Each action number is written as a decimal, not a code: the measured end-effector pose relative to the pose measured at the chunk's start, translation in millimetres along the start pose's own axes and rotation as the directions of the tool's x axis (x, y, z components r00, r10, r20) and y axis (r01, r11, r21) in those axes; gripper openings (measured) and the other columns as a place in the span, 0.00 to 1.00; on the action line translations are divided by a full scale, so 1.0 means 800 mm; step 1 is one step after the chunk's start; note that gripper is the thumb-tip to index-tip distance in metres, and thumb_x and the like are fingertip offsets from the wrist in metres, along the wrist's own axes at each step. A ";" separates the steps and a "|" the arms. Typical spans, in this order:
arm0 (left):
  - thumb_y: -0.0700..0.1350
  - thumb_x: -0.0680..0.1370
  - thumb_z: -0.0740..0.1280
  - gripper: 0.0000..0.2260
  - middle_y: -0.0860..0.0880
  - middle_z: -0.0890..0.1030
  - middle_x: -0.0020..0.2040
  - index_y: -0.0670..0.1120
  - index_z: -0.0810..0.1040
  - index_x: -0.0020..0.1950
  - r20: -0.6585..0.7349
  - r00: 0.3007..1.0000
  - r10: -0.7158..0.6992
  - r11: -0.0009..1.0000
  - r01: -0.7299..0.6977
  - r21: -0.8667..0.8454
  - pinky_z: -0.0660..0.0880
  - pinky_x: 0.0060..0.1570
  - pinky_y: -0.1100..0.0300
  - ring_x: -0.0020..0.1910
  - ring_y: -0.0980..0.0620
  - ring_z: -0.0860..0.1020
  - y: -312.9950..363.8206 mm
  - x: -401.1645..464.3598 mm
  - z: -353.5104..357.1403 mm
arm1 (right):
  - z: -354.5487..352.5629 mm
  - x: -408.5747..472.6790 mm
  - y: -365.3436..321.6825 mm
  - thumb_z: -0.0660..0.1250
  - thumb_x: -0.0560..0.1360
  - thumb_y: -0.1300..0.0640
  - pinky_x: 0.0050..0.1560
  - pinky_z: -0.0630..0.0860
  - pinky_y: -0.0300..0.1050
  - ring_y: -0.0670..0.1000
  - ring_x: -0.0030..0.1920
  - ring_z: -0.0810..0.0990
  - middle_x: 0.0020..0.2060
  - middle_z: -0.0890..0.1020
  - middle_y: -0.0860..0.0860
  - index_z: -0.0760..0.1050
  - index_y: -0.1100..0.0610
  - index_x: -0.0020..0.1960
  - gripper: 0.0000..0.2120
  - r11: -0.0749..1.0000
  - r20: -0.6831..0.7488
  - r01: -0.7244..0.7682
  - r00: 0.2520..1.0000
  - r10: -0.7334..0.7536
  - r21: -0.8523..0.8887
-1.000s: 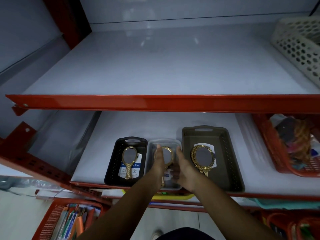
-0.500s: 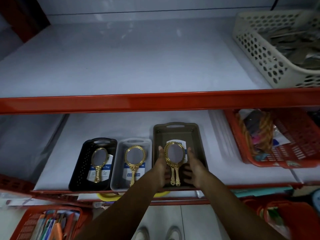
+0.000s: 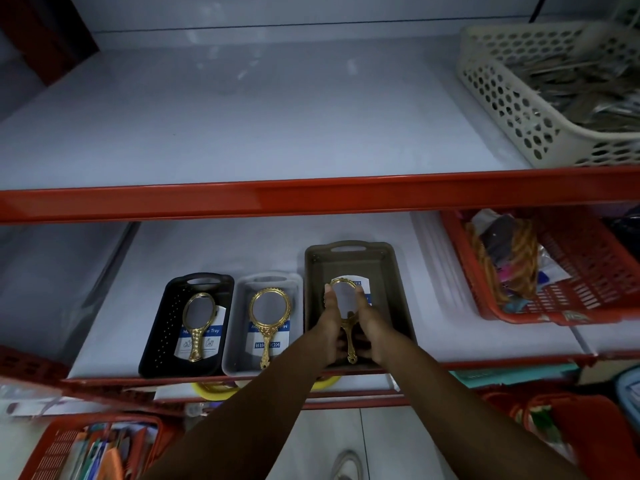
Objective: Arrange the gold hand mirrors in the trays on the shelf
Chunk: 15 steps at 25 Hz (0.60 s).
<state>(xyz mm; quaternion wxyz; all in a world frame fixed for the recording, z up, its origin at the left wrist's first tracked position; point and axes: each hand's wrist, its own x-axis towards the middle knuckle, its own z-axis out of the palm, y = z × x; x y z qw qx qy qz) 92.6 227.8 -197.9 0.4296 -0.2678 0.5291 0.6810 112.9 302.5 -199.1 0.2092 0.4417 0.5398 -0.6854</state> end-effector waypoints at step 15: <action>0.63 0.80 0.49 0.28 0.47 0.75 0.65 0.47 0.70 0.70 -0.082 0.921 0.380 0.900 -0.348 0.261 0.69 0.63 0.60 0.65 0.48 0.73 -0.026 -0.045 -0.037 | 0.006 -0.046 0.049 0.50 0.78 0.38 0.52 0.71 0.39 0.53 0.61 0.76 0.63 0.76 0.54 0.70 0.55 0.68 0.28 0.609 -0.219 0.532 0.620 -0.753 -0.588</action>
